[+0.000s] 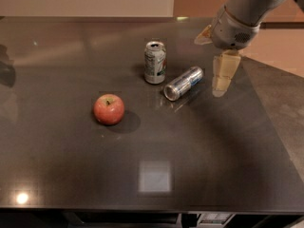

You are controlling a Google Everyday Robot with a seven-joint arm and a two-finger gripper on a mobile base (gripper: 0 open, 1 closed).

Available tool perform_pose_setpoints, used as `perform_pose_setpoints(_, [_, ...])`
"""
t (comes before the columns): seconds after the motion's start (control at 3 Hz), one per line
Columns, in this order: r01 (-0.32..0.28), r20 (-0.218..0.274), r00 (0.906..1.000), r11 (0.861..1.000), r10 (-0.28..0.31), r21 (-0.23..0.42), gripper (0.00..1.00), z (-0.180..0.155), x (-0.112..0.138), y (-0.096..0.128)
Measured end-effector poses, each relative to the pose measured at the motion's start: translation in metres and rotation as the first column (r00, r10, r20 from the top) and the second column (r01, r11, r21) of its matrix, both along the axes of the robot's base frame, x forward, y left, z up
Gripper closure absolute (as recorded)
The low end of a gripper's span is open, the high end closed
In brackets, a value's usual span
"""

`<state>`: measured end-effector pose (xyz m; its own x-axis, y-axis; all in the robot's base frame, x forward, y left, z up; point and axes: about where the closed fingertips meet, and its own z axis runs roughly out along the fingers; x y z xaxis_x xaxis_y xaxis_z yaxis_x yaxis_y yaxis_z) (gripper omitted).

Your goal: Place redbull can upright

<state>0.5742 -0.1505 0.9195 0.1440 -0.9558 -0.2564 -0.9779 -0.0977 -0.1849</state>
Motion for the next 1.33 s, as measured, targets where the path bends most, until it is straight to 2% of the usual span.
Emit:
perform_pose_setpoints(0.33, [-0.087, -0.026, 0.9959, 0.996, 0.086, -0.004, 0.00, -0.022, 0.027, 0.017])
perform_pose_setpoints(0.67, [-0.168, -0.051, 0.9846, 0.986, 0.167, -0.017, 0.00, -0.043, 0.044, 0.030])
perform_pose_setpoints(1.33, [-0.264, -0.075, 0.9633, 0.960, 0.258, -0.091, 0.00, -0.074, 0.060, 0.035])
